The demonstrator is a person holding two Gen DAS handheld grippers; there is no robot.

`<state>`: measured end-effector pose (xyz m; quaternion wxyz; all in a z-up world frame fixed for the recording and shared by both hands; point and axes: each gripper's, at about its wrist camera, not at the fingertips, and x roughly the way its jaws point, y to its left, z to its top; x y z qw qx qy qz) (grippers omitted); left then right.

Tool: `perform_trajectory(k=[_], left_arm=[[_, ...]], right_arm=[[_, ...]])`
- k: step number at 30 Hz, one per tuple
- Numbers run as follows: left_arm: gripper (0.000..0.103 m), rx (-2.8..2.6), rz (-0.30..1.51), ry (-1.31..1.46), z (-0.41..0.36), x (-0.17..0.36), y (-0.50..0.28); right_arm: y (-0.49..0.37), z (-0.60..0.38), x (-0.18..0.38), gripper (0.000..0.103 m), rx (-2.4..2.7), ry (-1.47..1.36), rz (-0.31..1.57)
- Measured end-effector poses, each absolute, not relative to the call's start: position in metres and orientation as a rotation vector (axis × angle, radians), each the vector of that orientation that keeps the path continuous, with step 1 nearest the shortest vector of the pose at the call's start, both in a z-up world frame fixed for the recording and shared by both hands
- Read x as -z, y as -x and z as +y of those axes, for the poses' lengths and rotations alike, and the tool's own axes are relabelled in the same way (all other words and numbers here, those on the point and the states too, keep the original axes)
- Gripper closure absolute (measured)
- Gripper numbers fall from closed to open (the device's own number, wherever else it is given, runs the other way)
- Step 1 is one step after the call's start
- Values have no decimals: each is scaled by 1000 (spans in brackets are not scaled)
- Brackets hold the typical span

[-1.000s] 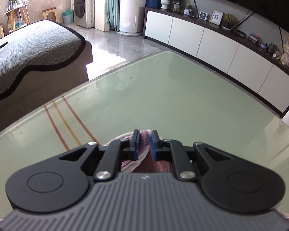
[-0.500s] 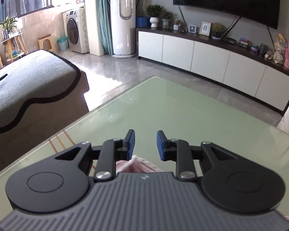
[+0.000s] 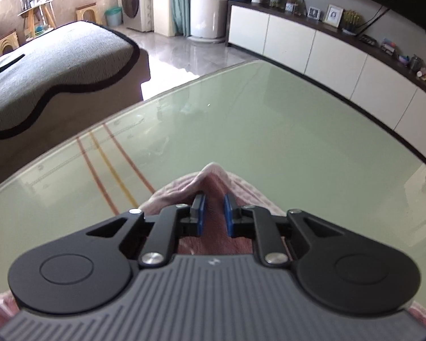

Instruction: Fold towel

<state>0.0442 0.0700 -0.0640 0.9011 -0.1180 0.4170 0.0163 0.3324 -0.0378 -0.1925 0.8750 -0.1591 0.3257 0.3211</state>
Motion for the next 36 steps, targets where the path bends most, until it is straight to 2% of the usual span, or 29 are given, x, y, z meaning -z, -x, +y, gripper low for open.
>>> perform_trajectory(k=[9,14,19,31,36], left_arm=[[89,-30,872,227,67,65,-43],[89,-17,858,257,68,60,-43],[88,-6,823,217,61,52,-54],[88,-23,899,189,55,63,-60],[88,-27,897,184,53,63,-57]], right_arm=[[-349,-36,187,88,-632,312,663],[-349,-67,176,87,-657,172,681],[-336,-76,179,87,-678,243,695],[-350,-73,191,87,-586,290,689],[-346,-91,174,86,-564,276,670]])
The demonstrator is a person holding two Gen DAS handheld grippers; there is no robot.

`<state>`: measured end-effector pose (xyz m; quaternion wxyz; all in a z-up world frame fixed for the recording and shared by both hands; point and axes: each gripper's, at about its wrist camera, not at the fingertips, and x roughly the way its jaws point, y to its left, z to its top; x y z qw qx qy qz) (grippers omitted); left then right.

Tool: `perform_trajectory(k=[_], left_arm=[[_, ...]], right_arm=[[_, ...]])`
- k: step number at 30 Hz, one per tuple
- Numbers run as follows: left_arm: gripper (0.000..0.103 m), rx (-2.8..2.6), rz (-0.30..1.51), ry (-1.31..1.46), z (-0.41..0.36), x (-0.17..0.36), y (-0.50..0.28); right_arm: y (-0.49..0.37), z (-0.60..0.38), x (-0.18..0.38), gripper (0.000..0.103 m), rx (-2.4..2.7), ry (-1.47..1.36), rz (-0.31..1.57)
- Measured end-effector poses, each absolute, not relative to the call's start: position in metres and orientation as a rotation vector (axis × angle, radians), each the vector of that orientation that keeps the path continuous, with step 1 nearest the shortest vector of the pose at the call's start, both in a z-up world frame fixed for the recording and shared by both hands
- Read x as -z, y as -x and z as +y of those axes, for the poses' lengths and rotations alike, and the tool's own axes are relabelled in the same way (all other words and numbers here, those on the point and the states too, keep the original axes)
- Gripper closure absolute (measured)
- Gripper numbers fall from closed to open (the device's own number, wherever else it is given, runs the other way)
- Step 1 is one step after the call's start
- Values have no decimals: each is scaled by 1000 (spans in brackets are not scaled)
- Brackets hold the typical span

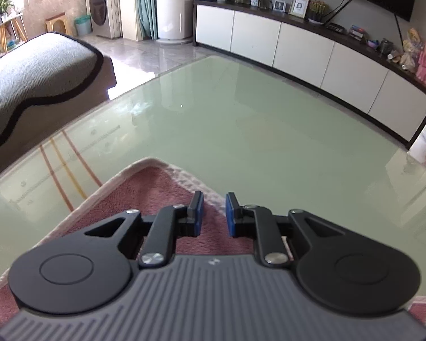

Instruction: Fold towel

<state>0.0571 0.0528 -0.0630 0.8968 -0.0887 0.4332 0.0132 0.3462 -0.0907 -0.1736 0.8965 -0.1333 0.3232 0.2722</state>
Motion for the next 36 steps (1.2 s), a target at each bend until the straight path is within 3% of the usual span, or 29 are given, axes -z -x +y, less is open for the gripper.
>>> perform_trajectory(k=[5,10,15,25,36], left_arm=[[86,38,869,170,34,55,-56],[75,172,826,111,-13,47,-52],[72,326,810,61,-66,45,-46],[56,517,795,-46,-154,55,-36],[55,494,852,-98,-185,71,-45]], right_arm=[[-336,-142,148,75,-526,283,643],[-325,-207,142,75,-444,304,658],[-314,-260,148,75,-382,281,681],[-301,-310,167,72,-361,233,719],[-304,-331,174,67,-395,172,712]])
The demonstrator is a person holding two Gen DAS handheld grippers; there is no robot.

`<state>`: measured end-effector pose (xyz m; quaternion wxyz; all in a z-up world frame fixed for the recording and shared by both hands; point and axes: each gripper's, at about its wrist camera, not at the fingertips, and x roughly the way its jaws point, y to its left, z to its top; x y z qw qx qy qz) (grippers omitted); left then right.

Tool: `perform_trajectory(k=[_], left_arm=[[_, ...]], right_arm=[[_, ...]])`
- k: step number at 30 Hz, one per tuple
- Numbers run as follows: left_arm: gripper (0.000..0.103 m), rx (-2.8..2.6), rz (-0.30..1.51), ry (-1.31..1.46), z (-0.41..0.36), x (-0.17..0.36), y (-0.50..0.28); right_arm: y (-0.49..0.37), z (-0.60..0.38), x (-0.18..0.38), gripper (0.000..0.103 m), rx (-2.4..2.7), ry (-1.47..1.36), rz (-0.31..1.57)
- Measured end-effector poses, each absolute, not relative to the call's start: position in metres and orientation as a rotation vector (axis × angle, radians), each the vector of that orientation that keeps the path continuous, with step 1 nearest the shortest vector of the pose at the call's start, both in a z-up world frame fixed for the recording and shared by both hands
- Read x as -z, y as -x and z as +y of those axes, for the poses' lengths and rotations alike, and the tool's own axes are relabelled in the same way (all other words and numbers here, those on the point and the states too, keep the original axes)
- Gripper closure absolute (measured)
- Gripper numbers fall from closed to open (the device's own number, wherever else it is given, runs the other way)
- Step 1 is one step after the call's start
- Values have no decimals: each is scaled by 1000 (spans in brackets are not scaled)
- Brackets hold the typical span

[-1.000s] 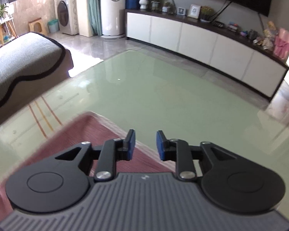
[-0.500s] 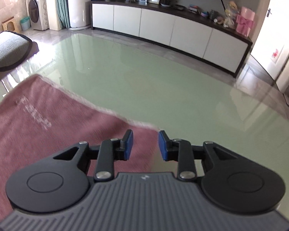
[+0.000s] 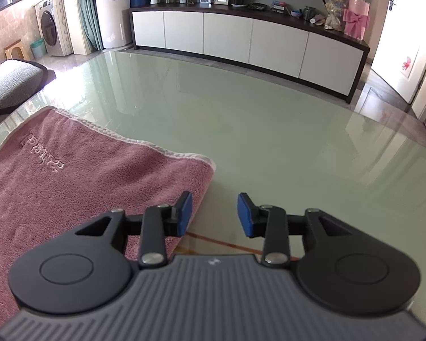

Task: Fold towel
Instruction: 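Close the right tool on the folded towel edge while the left tool grips its corner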

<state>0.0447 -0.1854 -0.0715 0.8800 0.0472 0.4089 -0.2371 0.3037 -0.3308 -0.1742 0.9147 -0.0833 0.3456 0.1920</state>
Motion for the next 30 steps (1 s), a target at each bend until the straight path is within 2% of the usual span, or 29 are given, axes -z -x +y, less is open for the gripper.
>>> perform_trajectory(k=[21,30], left_arm=[[58,486,856,-146,-192,80,-36],[71,454,866,-110,-189,77,-40]], right_arm=[[-340,-333,192,64,-421,26,741],[-336,-323,194,66,-417,76,715]])
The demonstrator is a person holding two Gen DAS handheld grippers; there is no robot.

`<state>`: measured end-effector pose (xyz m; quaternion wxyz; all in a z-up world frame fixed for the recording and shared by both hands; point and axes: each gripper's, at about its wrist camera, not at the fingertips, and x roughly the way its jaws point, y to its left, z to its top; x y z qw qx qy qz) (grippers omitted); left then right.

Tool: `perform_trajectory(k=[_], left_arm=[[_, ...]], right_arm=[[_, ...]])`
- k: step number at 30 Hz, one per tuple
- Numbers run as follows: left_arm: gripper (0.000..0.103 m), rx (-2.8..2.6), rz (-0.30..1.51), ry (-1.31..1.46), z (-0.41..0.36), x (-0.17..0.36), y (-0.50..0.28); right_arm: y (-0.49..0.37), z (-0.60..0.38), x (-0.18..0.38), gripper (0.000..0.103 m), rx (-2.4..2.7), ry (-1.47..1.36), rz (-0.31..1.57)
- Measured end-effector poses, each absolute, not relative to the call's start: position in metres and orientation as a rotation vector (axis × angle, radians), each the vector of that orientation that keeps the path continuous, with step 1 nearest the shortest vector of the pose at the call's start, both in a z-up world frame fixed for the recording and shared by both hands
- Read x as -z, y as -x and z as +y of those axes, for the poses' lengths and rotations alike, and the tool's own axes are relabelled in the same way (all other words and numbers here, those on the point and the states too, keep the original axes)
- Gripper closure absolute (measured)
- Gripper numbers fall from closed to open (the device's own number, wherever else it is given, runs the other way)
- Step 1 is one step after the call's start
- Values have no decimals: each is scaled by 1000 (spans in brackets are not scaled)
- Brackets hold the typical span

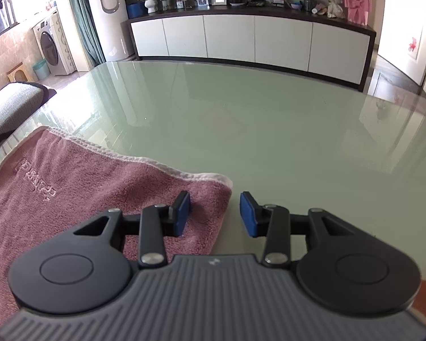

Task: Fold towel
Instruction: 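Close the right tool on the folded towel edge while the left tool grips its corner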

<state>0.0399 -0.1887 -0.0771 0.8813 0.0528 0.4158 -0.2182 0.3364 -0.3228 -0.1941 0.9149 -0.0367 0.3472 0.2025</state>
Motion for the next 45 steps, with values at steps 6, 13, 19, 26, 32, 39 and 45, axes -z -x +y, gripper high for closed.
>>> perform_trajectory(k=[6,13,19,26,32,39,45], left_arm=[[76,440,866,-131,-195,74,-40],[88,432,890,-99,-192,70,-47],[89,458,899,-91,-195,68,-46],[89,492,908,-101,-207,64,-42],[90,533,912,-110,-221,61,-37],[90,582,913,-140,-243,58,-31],[90,609,914,-156,-260,57,-31]], right_arm=[[-333,-320,196,83,-425,71,705],[-329,-318,196,93,-429,81,685],[-326,-330,195,95,-419,70,684],[-319,-347,193,95,-394,66,692],[-310,-368,192,95,-366,69,698],[-299,-394,192,95,-338,71,705],[-293,-411,193,95,-319,71,707]])
